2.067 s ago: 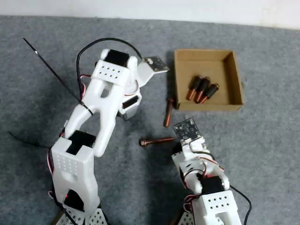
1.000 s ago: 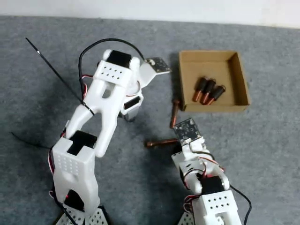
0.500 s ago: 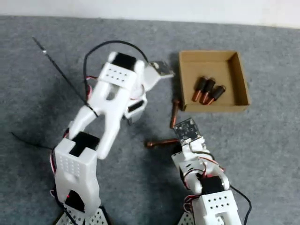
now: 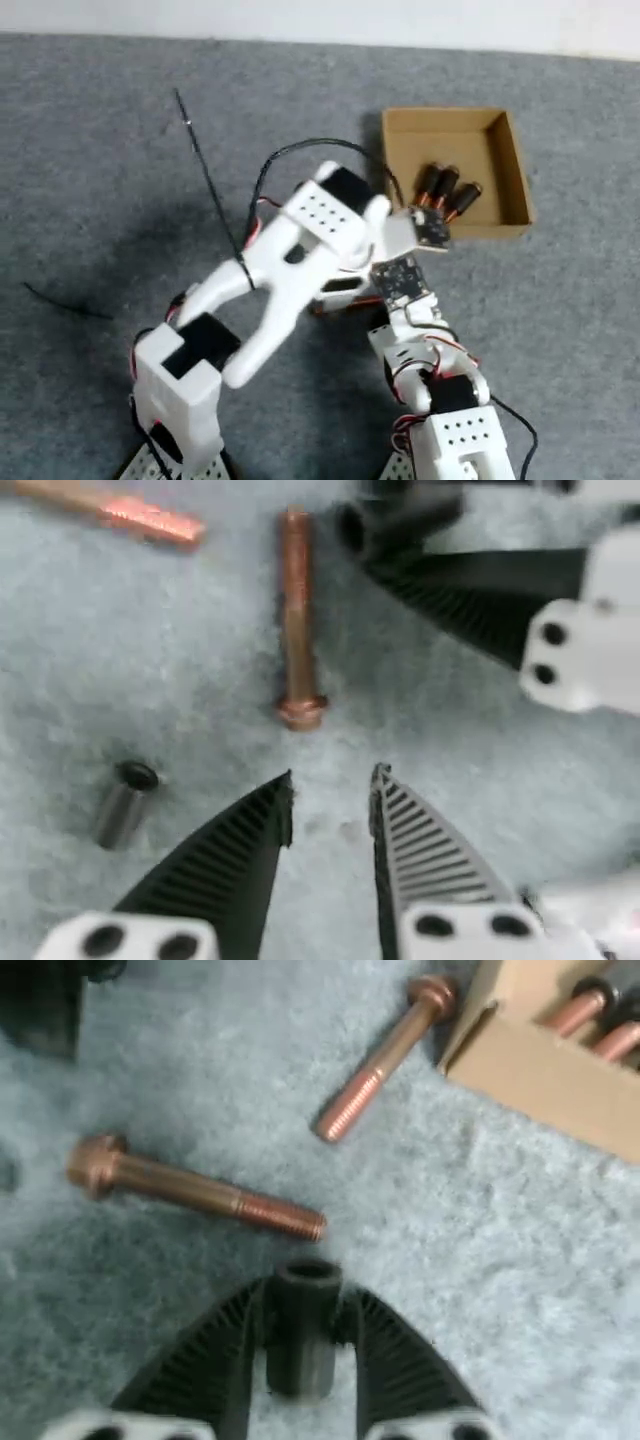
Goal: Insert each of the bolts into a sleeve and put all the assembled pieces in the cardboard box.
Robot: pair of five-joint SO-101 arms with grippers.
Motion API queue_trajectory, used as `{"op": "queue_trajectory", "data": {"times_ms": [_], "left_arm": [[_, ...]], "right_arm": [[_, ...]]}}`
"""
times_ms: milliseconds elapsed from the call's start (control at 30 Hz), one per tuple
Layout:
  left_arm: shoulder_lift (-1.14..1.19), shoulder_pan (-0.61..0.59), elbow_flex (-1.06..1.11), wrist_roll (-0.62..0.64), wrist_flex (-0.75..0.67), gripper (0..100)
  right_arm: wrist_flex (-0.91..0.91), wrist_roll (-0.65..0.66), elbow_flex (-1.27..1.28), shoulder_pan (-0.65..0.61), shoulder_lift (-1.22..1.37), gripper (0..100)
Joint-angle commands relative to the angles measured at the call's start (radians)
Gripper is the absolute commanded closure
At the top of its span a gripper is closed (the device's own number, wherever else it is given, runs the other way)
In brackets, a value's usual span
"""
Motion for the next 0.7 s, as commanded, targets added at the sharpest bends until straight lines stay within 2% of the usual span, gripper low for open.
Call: {"op": "queue_trajectory", "data": {"times_ms": [0,100,167,667], "left_arm": [[-0.050,0.007,0.065,-0.006,-0.098,86],[-0.050,-0.016,0.130,-0.005,-0.186,80],[-0.050,-0.021,0.154,-0.008,-0.224,81],[-0.048,-0.019,0.219,-0.008,-0.298,81]], "right_arm": [[-0.002,0.009,0.160,-0.010,-0.018,99.2],[-0.002,0.009,0.160,-0.010,-0.018,99.2],[-0.002,0.009,0.160,-0.010,-0.018,99.2],[-0.024,0.009,0.160,0.016,-0.018,99.2]]}}
